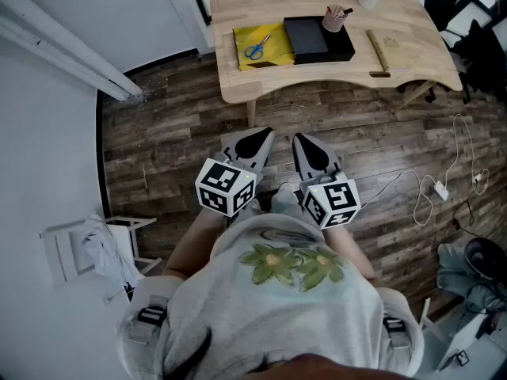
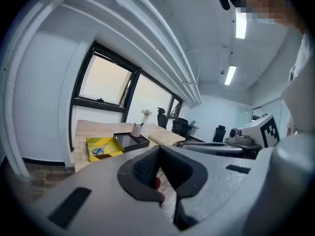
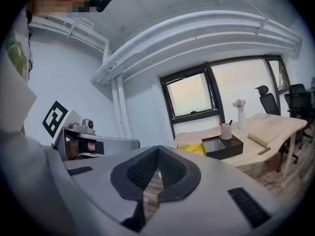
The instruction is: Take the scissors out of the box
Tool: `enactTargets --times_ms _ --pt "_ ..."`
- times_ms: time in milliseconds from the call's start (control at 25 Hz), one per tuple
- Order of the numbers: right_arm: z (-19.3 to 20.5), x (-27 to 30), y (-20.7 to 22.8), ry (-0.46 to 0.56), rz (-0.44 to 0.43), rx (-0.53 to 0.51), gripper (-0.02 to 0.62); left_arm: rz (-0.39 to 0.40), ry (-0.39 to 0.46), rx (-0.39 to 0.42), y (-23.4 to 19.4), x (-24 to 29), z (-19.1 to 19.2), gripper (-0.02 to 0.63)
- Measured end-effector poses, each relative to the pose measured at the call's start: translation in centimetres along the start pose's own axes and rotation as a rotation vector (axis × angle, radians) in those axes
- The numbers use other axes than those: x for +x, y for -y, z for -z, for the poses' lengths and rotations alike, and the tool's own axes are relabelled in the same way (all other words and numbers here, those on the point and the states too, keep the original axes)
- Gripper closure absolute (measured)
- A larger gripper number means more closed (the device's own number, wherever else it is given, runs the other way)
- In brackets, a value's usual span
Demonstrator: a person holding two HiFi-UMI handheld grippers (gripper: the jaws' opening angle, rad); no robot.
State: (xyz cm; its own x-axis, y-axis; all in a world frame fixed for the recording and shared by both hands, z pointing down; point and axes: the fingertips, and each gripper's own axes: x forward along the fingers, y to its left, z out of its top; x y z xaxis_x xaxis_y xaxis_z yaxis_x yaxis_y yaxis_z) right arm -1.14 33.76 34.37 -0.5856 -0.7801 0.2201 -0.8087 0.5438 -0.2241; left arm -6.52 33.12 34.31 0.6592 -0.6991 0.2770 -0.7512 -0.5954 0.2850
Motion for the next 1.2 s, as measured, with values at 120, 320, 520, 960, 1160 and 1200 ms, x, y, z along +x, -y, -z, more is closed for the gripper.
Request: enactTargets --times_ms 120,320,520,960,1160,1200 --pt "-0.5 -0.2 1.5 0.01 0.005 0.006 0.589 -0.007 0.003 0.002 0.5 1.2 -0.3 0.598" --pt "-0.9 -0.6 3.2 0.032 -0.011 -0.004 0.588 -0.018 0.003 0.01 0.9 3.1 -0.5 0.598" --pt "-1.1 -1.1 5.9 0.028 -0.021 -0.01 0.588 -0.038 0.018 0.009 1.6 5.3 -0.8 0.598" --pt "-0.1 -1.6 9.1 -0.008 -0.036 -0.028 0.588 -0.098 -0.001 -0.046 0.8 7.8 0.5 0.598" --pt "0.0 -0.8 10.4 -0.014 -0.032 -0.028 0.588 -0.114 0.002 -0.046 -0.4 9.1 0.1 0.598" --pt "-0.1 -0.6 10.6 -0.014 -0.031 -0.032 0.588 -0.117 0.001 -0.047 -0.8 9.4 0.0 0.598"
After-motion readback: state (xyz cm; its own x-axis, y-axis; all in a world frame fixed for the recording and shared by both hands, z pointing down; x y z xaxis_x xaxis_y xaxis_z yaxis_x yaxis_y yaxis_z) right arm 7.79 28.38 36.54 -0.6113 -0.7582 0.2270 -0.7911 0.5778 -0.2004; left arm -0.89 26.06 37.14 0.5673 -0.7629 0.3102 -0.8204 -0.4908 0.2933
